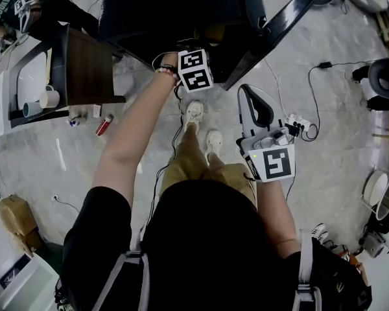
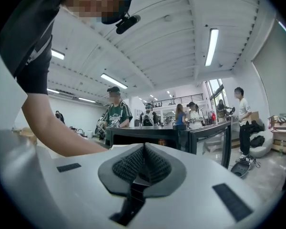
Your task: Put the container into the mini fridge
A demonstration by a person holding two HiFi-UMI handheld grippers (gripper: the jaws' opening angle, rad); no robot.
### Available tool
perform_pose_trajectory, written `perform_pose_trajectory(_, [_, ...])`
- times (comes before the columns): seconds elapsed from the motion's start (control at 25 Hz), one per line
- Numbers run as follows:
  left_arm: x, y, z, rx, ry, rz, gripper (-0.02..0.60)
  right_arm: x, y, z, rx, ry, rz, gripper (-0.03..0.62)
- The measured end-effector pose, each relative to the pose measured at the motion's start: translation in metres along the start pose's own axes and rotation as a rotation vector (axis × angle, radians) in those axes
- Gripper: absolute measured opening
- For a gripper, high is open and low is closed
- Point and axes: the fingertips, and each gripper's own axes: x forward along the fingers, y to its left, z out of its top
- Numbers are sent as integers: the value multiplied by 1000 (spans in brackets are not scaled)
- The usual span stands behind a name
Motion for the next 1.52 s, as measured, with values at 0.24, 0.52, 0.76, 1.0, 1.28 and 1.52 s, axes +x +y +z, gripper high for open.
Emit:
perform_pose_trajectory(0.24, [-53,-10,12,-69,-54,64,87,-15,11,23,-30,-40,20,37])
perform_pose_trajectory(0.52, [-142,-12,39,-144,-179,186,87,-28,25,47,-57,-66,36,37])
perform_pose_trajectory(0.76, [-230,-5,55,-262,-305,314,87,-27,35,77,-82,-103,67,37])
perform_pose_trajectory(1.0, [-318,-3,59,-407,-517,376,87,-16,56,98,-118,-121,96,37])
perform_pose_trajectory(1.28, [-393,-7,51,-425,-651,455,87,-8,91,116,-172,-116,101,37])
perform_pose_trajectory(1.52, [-447,-38,34,-432,-733,475,87,-28,139,129,-198,-140,55,37])
